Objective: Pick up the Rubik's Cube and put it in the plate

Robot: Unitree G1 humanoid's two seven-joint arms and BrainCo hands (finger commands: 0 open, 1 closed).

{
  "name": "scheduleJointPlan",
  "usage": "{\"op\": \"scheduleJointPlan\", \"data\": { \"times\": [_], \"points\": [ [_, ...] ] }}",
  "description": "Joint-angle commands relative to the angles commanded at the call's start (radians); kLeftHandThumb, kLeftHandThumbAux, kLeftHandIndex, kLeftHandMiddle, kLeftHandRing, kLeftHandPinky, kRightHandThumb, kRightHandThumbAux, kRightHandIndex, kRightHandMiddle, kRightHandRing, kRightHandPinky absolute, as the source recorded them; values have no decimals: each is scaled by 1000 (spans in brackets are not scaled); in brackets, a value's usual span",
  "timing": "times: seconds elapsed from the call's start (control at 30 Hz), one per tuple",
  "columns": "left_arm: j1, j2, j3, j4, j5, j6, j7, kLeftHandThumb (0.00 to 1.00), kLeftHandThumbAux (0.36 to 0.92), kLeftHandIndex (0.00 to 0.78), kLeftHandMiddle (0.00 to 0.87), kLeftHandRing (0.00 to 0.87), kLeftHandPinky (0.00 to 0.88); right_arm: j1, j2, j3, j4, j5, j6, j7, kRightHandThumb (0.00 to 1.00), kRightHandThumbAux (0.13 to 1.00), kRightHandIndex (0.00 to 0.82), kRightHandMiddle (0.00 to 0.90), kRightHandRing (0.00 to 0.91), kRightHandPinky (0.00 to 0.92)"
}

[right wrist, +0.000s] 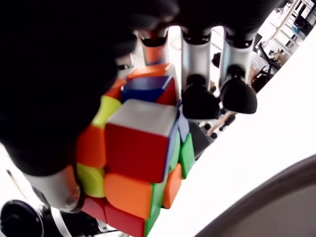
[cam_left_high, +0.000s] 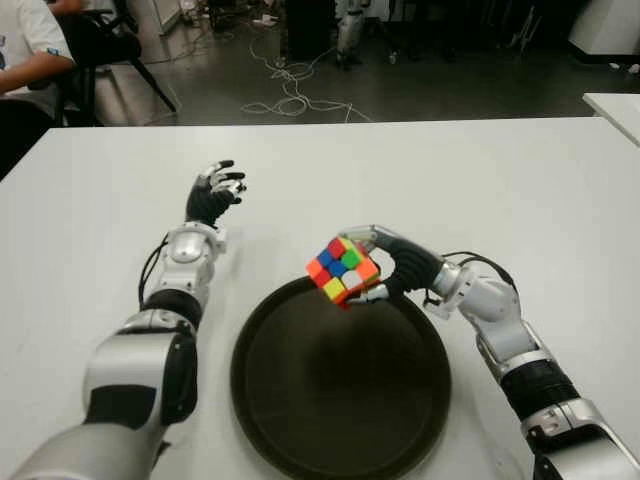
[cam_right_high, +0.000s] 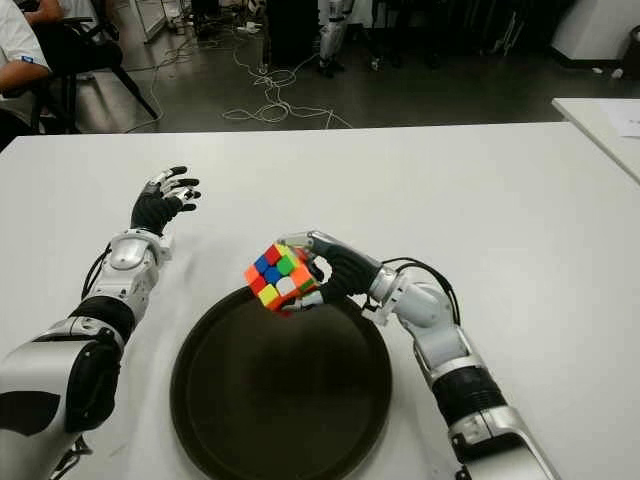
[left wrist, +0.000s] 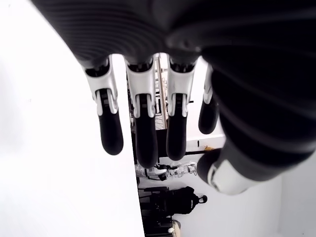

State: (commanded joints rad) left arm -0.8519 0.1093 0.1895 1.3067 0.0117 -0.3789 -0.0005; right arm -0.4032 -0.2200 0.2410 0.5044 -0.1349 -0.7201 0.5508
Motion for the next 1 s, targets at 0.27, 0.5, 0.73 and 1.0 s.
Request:
{"op": "scheduleJointPlan", "data": {
  "times": [0.27, 0.5, 0.73, 1.0],
  "points": [
    [-2, 0, -1, 0, 1, 3, 0, 456, 725, 214, 320, 328, 324, -17, -6, 10, 35, -89, -68, -86, 710, 714, 438, 796, 791, 787],
    [-1, -1, 3, 0, -2, -5, -9, 515, 719, 223, 314, 324, 325, -38, -13, 27, 84, -140, -142, -142, 706, 715, 437, 786, 784, 779],
    [1, -2, 3, -1, 0, -11, -10, 512, 726, 224, 314, 323, 323, -51, -21, 50, 109, -163, -171, -156, 705, 716, 434, 771, 770, 772],
    [1, -2, 1, 3, 5, 1, 3, 505, 715, 215, 309, 320, 315, -57, -30, 71, 122, -202, -165, -176, 705, 717, 434, 773, 770, 768]
  ]
}}
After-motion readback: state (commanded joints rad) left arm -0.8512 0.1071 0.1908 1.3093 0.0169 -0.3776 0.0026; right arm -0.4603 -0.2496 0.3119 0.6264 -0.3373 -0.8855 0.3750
